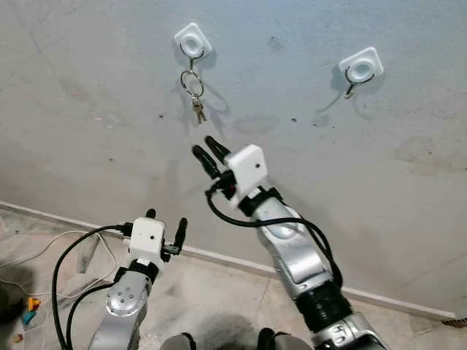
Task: Hang keys on a hook
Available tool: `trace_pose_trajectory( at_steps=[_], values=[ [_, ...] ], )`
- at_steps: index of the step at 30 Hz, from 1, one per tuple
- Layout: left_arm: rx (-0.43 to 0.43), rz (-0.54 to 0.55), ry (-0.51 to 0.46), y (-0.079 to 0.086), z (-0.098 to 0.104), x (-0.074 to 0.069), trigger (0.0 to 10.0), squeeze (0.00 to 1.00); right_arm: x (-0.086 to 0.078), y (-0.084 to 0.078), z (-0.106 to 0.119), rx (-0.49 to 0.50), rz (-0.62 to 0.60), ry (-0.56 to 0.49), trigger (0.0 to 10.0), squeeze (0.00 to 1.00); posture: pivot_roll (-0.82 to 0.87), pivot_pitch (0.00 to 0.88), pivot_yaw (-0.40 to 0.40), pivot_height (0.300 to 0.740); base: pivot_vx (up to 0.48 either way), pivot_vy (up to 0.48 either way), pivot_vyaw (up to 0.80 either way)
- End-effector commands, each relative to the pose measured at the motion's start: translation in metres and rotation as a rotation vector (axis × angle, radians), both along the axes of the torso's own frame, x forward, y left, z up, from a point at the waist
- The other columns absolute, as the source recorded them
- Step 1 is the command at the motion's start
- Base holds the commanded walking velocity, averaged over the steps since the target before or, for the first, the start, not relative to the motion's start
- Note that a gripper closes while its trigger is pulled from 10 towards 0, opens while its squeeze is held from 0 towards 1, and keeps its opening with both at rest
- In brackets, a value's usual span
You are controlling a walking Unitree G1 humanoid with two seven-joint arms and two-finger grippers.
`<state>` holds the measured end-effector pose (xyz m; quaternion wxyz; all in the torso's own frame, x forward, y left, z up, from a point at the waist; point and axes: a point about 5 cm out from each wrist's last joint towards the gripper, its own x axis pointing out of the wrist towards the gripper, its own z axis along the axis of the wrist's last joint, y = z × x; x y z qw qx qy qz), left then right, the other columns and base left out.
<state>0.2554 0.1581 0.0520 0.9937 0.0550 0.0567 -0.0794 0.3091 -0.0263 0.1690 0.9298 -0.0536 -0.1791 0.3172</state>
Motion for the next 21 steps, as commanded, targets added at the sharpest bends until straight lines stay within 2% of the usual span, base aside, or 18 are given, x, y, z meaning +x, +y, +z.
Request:
trace_pose_trajectory(
  at_steps=[1,2,5,6,7,8,12,17,21],
  values=[
    [-0.015,0.001,-0.009,-0.002,0.002,-0.001,10.0,0.00,-0.003,-0.004,0.005,-0.011,-0.033,-0.050,10.0,1.00,0.08,0.145,0.003,0.740,0.000,0.000,0.00],
    [-0.031,-0.003,-0.031,-0.005,0.008,0.002,10.0,0.00,-0.003,-0.012,0.001,-0.030,-0.059,-0.052,10.0,1.00,0.08,0.143,-0.003,0.740,0.000,0.000,0.00],
    [-0.050,-0.007,-0.057,-0.008,0.015,0.005,10.0,0.00,-0.005,-0.021,-0.004,-0.043,-0.088,-0.046,10.0,1.00,0.07,0.144,-0.008,0.740,0.000,0.000,0.00],
    [-0.069,-0.011,-0.084,-0.012,0.023,0.007,10.0,0.00,-0.007,-0.031,-0.008,-0.045,-0.128,-0.034,10.0,1.00,0.07,0.142,-0.011,0.740,0.000,0.000,0.00],
    [-0.069,-0.011,-0.084,-0.012,0.023,0.007,10.0,0.00,-0.007,-0.031,-0.008,-0.045,-0.128,-0.034,10.0,1.00,0.07,0.142,-0.011,0.740,0.000,0.000,0.00],
    [-0.082,-0.020,-0.112,-0.015,0.031,0.009,10.0,0.00,-0.008,-0.042,-0.012,-0.039,-0.166,-0.016,10.0,1.00,0.06,0.141,-0.014,0.740,0.000,0.000,0.00],
    [-0.108,-0.042,-0.164,-0.023,0.049,0.012,10.0,0.00,-0.015,-0.060,-0.020,-0.071,-0.238,0.000,10.0,1.00,0.04,0.141,-0.018,0.740,0.000,0.000,0.00],
    [-0.125,-0.043,-0.173,-0.026,0.057,0.012,10.0,0.00,-0.019,-0.075,-0.026,-0.087,-0.314,0.048,10.0,1.00,0.03,0.147,-0.019,0.740,0.000,0.000,0.00],
    [-0.132,0.010,-0.133,-0.018,0.053,0.009,10.0,0.00,-0.026,-0.093,-0.039,-0.093,-0.394,0.128,10.0,1.00,0.03,0.154,-0.020,0.740,0.000,0.000,0.00]
  ],
)
